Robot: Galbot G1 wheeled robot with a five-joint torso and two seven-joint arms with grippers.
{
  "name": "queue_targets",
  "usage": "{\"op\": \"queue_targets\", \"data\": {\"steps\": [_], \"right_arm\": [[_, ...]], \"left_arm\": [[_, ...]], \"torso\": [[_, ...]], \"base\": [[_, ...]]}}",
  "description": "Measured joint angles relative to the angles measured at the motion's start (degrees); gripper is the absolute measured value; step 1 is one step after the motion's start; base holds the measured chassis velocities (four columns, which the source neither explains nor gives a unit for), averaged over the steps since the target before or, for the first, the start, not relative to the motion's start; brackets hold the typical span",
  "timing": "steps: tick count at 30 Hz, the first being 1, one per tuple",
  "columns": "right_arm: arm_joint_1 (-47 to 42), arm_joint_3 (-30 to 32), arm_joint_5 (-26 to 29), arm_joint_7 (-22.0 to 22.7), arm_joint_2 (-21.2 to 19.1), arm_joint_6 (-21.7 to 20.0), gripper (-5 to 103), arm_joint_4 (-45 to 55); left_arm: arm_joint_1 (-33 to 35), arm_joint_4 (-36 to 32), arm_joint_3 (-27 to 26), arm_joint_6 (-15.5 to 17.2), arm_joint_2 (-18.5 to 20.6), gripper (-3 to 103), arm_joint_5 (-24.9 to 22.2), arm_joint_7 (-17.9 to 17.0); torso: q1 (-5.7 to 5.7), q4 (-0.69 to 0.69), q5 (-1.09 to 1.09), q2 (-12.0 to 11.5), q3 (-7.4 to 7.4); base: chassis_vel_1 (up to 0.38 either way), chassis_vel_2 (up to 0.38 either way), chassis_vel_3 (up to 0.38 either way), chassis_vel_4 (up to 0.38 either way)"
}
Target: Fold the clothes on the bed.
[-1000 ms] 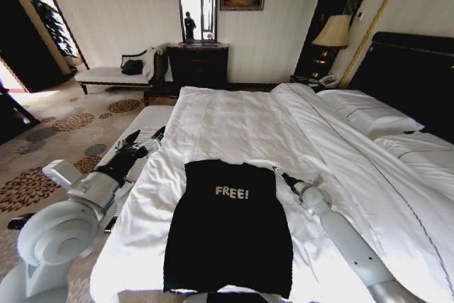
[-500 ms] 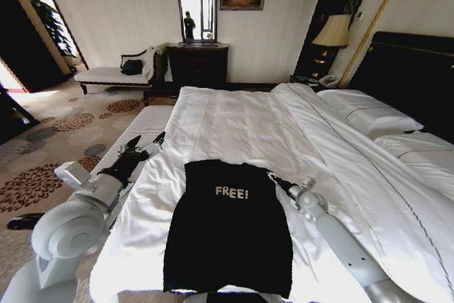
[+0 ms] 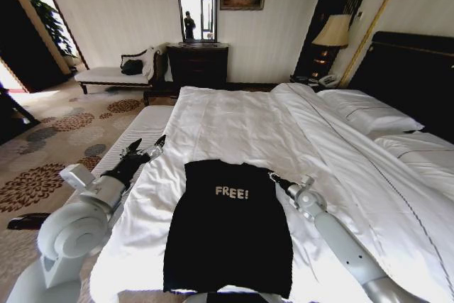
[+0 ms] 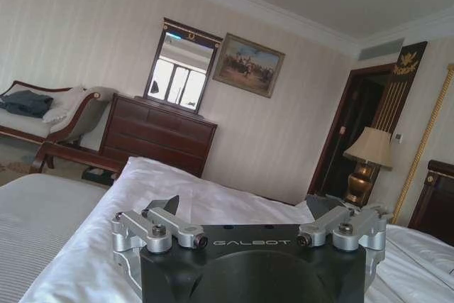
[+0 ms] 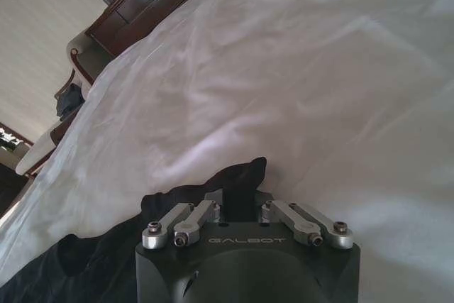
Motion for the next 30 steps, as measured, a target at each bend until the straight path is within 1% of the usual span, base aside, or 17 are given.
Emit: {"op": "queue_targets", "data": {"steps": [3, 5, 7, 11, 13, 17, 18, 19, 20, 22, 23, 24, 25, 27, 28, 29, 30], "right_arm": [[-0.2, 0.1, -0.6, -0.5, 0.0, 0.4, 8, -0.1], [-0.2, 0.1, -0.7, -0.6, 0.0, 0.4, 8, -0.1], [-0.2, 0.1, -1.8, -1.2, 0.0, 1.3, 1, -0.3], [0.1, -0.5, -4.1, -2.3, -0.1, 3.5, 0, -1.0], [0.2, -0.5, -4.4, -2.4, -0.1, 3.7, 0, -1.0], [0.9, -1.1, -5.0, -2.5, -0.2, 4.3, 0, -1.5], [0.9, -1.1, -5.0, -2.5, -0.2, 4.3, 0, -1.5], [1.1, -1.3, -5.2, -2.5, -0.3, 4.3, 0, -1.5], [1.1, -1.4, -5.5, -2.5, -0.3, 4.4, 0, -1.5], [0.8, -1.5, -6.1, -2.4, -0.6, 4.5, 0, -1.2], [0.8, -1.5, -6.1, -2.4, -0.6, 4.5, 0, -1.2], [0.5, -1.5, -6.4, -2.3, -0.8, 4.6, 0, -0.9], [0.2, -1.3, -6.5, -2.3, -0.9, 4.6, 0, -0.7], [-0.3, -0.8, -6.9, -2.3, -1.2, 4.8, 0, -0.3], [-0.3, -0.8, -6.9, -2.3, -1.2, 4.8, 0, -0.3], [-0.8, -0.2, -7.3, -2.3, -1.4, 5.0, 0, 0.0], [-1.2, 0.2, -7.5, -2.3, -1.5, 5.1, 0, 0.1]], "left_arm": [[-1.0, 1.0, 1.2, 0.0, -0.1, 100, 0.0, 0.0], [-1.1, 1.2, 1.4, 0.0, -0.1, 100, 0.1, -0.1], [-1.9, 2.2, 2.3, -0.2, -0.5, 100, 0.3, -0.1], [-3.3, 4.8, 3.8, -0.5, -0.9, 100, 0.7, 0.0], [-3.6, 5.3, 4.0, -0.6, -0.9, 100, 0.7, 0.1], [-6.9, 11.6, 6.2, -0.7, -1.1, 100, -0.8, 0.7], [-6.9, 11.6, 6.2, -0.7, -1.1, 100, -0.8, 0.7], [-9.3, 16.6, 7.9, -0.4, -1.3, 100, -2.6, 0.8], [-11.5, 20.8, 9.8, -0.2, -1.4, 100, -3.5, 0.9], [-16.8, 30.4, 14.4, -0.2, -1.8, 100, -4.5, 1.2], [-16.8, 30.4, 14.4, -0.2, -1.8, 100, -4.5, 1.2], [-21.1, 37.6, 17.4, -0.3, -2.5, 100, -6.3, 1.4], [-24.0, 42.2, 19.1, -0.2, -3.2, 100, -7.9, 1.6], [-28.6, 49.7, 21.9, -0.1, -4.9, 100, -9.6, 2.7], [-28.6, 49.7, 21.9, -0.1, -4.9, 100, -9.6, 2.7], [-31.0, 54.0, 23.6, -0.2, -6.2, 100, -9.4, 4.1], [-32.1, 56.4, 24.5, -0.3, -7.1, 100, -8.9, 5.1]], "torso": [[0.0, -0.01, 0.0, 0.0, 0.0], [0.0, -0.01, 0.01, 0.0, 0.0], [0.0, -0.01, 0.01, 0.0, 0.0], [0.0, 0.0, 0.01, 0.0, 0.0], [0.0, 0.0, 0.01, 0.0, 0.0], [0.0, 0.01, 0.01, 0.0, 0.0], [0.0, 0.01, 0.01, 0.0, 0.0], [0.0, 0.02, 0.01, 0.0, 0.0], [0.0, 0.02, 0.0, 0.0, 0.0], [0.0, -0.01, -0.01, 0.0, 0.0], [0.0, -0.01, -0.01, 0.0, 0.0], [0.01, -0.03, -0.02, 0.0, 0.01], [0.01, -0.03, -0.01, 0.0, 0.02], [0.01, -0.02, 0.0, 0.0, 0.01], [0.01, -0.02, 0.0, 0.0, 0.01], [0.02, -0.02, 0.01, 0.0, 0.02], [0.01, -0.02, 0.01, 0.0, 0.02]], "base": [[0.0, 0.0, 0.0, 0.0], [0.0, 0.0, 0.0, 0.0], [0.0, 0.0, 0.0, 0.0], [0.0, 0.0, 0.0, 0.0], [0.0, 0.0, 0.0, 0.0], [0.0, 0.0, 0.0, 0.0], [0.0, 0.0, 0.0, 0.0], [0.0, 0.0, 0.0, 0.0], [0.0, 0.0, 0.0, 0.0], [0.0, 0.0, 0.0, 0.0], [0.0, 0.0, 0.0, 0.0], [0.0, 0.0, 0.0, 0.0], [0.0, 0.0, 0.0, 0.0], [0.0, 0.0, 0.0, 0.0], [0.0, 0.0, 0.0, 0.0], [0.0, 0.0, 0.0, 0.0], [0.0, 0.0, 0.0, 0.0]]}}
